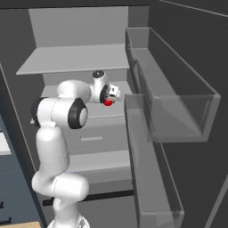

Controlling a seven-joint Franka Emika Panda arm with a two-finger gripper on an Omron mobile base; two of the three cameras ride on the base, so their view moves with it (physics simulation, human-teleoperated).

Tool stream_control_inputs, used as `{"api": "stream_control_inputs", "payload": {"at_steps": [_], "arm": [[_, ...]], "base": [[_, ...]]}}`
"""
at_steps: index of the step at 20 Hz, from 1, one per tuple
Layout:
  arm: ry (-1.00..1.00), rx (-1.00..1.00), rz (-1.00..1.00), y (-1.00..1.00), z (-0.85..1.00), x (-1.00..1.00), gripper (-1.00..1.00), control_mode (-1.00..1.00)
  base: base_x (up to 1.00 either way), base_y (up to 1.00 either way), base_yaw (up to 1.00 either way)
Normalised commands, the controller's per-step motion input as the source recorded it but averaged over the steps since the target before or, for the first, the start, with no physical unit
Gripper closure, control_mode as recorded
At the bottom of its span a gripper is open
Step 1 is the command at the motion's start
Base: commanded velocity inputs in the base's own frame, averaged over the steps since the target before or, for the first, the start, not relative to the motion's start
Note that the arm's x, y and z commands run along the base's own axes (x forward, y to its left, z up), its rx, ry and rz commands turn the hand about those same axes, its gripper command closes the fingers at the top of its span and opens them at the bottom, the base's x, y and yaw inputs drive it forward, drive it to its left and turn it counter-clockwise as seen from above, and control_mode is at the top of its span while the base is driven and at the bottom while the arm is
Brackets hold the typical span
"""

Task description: Place one tomato and one fish in each tupperware on the nearby counter, to pack two identical lunches.

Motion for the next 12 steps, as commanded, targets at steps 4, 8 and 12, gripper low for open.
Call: {"api": "stream_control_inputs", "payload": {"at_steps": [4,8,12], "arm": [[-0.26,0.00,0.00,0.09,-0.39,-0.28,1.00,-1.00],[-0.23,0.00,0.00,0.05,-0.09,-0.31,1.00,-1.00],[-0.09,0.02,0.00,0.00,0.28,-0.73,1.00,-1.00]], "base": [[0.00,0.00,0.00],[0.00,0.00,0.00],[0.00,0.00,0.00]]}}
